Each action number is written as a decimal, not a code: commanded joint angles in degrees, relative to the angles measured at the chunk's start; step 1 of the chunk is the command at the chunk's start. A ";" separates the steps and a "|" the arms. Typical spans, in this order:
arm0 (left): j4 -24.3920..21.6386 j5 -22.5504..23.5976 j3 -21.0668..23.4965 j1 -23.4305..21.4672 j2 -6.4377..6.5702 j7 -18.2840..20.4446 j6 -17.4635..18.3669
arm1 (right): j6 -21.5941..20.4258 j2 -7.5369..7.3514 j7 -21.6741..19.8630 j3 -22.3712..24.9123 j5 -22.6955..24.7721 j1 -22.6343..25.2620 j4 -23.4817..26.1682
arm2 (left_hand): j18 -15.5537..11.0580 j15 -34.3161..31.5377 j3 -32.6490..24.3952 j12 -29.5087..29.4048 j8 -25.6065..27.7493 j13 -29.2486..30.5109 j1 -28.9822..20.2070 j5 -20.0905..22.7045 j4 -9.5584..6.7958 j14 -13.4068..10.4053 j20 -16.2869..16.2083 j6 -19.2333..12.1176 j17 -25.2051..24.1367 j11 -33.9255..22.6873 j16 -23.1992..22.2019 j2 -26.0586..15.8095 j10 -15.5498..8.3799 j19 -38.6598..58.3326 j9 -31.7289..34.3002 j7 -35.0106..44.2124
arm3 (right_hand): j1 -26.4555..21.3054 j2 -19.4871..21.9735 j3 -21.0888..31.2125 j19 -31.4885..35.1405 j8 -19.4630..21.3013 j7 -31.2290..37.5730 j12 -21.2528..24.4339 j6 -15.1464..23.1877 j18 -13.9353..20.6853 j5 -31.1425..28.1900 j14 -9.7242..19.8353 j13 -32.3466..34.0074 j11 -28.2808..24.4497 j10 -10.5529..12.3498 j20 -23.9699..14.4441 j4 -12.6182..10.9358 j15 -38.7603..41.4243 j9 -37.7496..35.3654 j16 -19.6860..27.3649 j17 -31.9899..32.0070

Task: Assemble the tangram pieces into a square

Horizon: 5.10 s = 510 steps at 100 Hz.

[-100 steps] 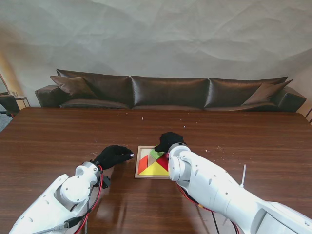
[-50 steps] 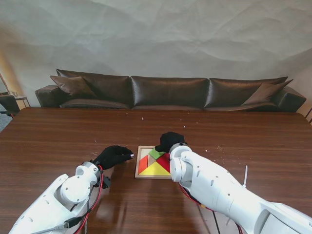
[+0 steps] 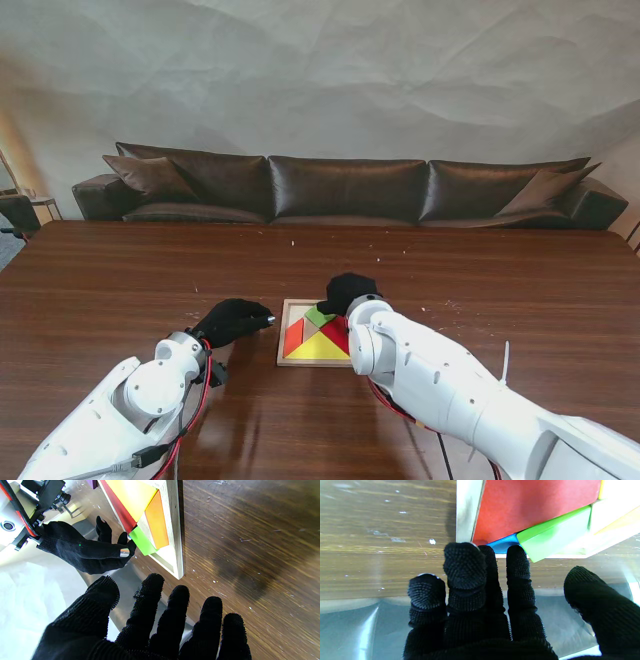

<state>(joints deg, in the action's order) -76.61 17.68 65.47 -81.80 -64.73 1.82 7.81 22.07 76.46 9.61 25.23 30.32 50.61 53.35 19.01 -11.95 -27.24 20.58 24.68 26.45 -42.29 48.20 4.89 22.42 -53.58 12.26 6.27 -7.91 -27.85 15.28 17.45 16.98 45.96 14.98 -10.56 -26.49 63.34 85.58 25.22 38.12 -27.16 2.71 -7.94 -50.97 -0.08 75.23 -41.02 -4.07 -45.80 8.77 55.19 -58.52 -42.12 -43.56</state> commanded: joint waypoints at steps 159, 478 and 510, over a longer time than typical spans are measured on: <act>-0.66 0.40 0.47 -0.42 0.03 1.18 0.40 | -4.50 -14.47 -12.94 26.60 22.11 25.36 32.37 | -0.03 -0.79 1.59 -0.28 0.25 -0.98 -1.74 1.00 -1.58 0.48 -1.30 0.39 0.21 0.48 -0.65 -2.56 0.37 0.21 0.70 -0.03 | -2.79 -32.69 9.59 -7.47 -1.91 -0.69 1.18 0.59 -2.91 14.47 -2.60 -15.50 1.14 -2.42 -0.10 3.77 -8.13 18.94 2.76 7.28; -2.51 0.49 1.60 -1.91 0.26 1.66 0.17 | 4.97 -11.38 0.36 17.37 18.44 23.65 18.29 | 0.12 -0.79 1.81 -0.28 0.26 -0.83 -1.97 1.00 -1.62 0.70 -1.32 0.57 0.00 0.49 -0.69 -2.69 0.49 0.12 0.75 -0.06 | -13.07 -52.22 18.64 -2.83 31.44 33.45 9.91 9.52 -0.93 4.57 -0.58 -7.60 8.38 -2.73 0.30 5.07 -12.13 4.89 4.09 -1.91; -2.95 0.37 1.87 -2.23 0.33 2.00 -0.10 | 2.79 -11.37 -1.27 18.12 15.86 24.02 18.59 | 0.22 -0.80 1.91 -0.28 0.24 -0.57 -2.05 1.00 -1.62 0.85 -1.30 0.63 -0.01 0.51 -0.69 -2.69 0.58 0.10 0.76 -0.09 | -21.72 -52.33 17.14 -1.52 32.33 37.37 10.09 8.55 -0.05 -2.18 2.26 -0.46 6.98 1.73 0.08 14.50 -6.72 -6.08 2.13 -9.34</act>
<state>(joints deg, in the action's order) -79.04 18.20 67.18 -83.78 -64.33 2.62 7.96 25.46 64.94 10.67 44.14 46.87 72.82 73.49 19.05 -11.98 -26.64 20.58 24.68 26.48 -42.95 48.20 4.71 22.48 -53.85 12.82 6.29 -7.91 -27.85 15.28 17.52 16.98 45.97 14.98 -29.58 -75.84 79.71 81.08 57.90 72.91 -17.01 10.51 -8.72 -51.27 1.26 72.37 -31.18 -13.90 -44.84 21.29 46.12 -53.38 -39.30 -43.50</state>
